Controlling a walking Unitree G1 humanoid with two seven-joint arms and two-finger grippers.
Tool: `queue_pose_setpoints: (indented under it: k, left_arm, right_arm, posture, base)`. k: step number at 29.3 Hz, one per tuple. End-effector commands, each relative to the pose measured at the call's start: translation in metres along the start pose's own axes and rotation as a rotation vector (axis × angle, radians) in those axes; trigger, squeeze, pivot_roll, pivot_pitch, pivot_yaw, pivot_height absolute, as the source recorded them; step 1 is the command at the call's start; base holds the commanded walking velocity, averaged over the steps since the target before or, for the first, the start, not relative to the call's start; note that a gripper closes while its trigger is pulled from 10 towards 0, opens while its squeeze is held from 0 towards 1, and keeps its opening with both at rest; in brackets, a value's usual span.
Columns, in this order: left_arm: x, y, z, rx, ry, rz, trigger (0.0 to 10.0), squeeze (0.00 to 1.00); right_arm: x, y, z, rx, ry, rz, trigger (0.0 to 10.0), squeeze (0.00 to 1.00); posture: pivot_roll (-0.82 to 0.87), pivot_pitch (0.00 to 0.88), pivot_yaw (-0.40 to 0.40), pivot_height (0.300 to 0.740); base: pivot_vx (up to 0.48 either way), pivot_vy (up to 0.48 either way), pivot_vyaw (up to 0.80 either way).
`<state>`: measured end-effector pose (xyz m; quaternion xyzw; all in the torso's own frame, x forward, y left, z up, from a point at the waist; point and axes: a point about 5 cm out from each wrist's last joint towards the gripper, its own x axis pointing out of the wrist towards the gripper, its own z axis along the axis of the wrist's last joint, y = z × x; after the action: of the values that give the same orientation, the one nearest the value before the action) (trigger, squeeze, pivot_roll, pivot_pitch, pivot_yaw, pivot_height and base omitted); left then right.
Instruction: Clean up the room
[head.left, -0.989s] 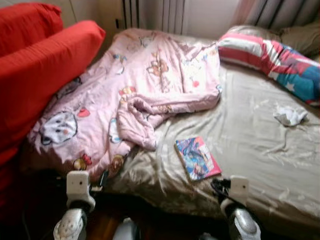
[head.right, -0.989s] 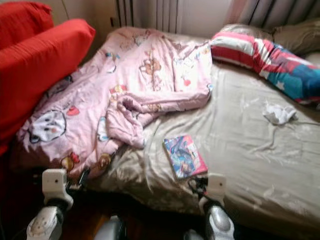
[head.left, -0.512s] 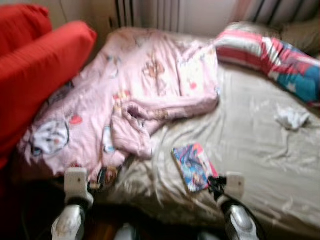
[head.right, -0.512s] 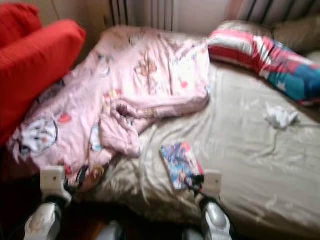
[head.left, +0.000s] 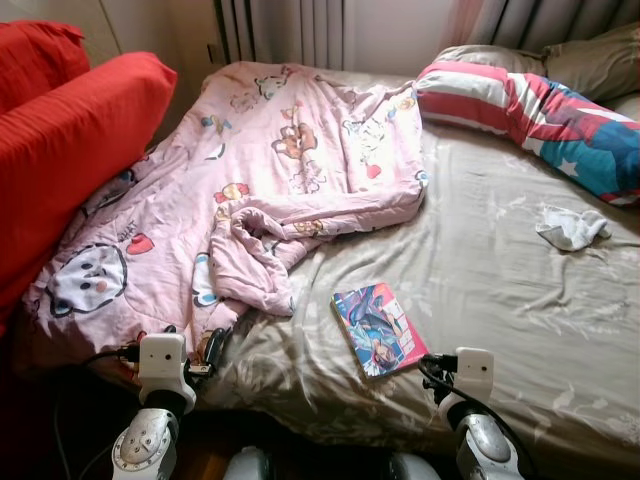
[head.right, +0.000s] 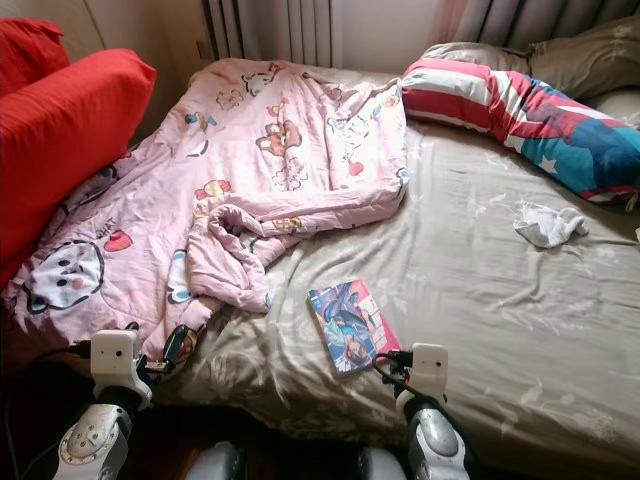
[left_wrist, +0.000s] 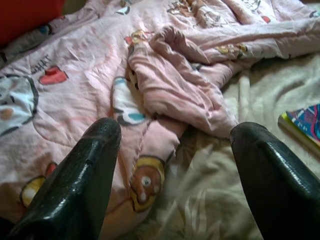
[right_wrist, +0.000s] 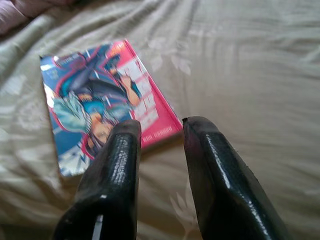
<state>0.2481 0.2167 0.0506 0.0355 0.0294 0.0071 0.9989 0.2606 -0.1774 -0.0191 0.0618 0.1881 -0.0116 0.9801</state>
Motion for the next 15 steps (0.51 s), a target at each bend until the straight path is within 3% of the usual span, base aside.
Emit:
queue_pose_setpoints:
  k: [1, 15]
  left_arm:
    - [-0.0019, 0.0028, -0.0038, 0.003, 0.024, 0.003, 10.0, 0.00]
    - [-0.0025, 0.0014, -0.0054, 0.004, 0.029, -0.003, 10.0, 0.00]
  right_arm:
    - [-0.0023, -0.0011, -0.0052, -0.001, 0.021, -0.004, 10.0, 0.00]
    - [0.0001, 0.0040, -0.0004, 0.007, -0.006, 0.022, 10.0, 0.00]
  posture:
    - [0.09, 0.108, -0.006, 0.589]
    - [0.09, 0.089, -0.011, 0.589]
  base:
    - [0.000, 0.000, 0.00]
    - [0.000, 0.000, 0.00]
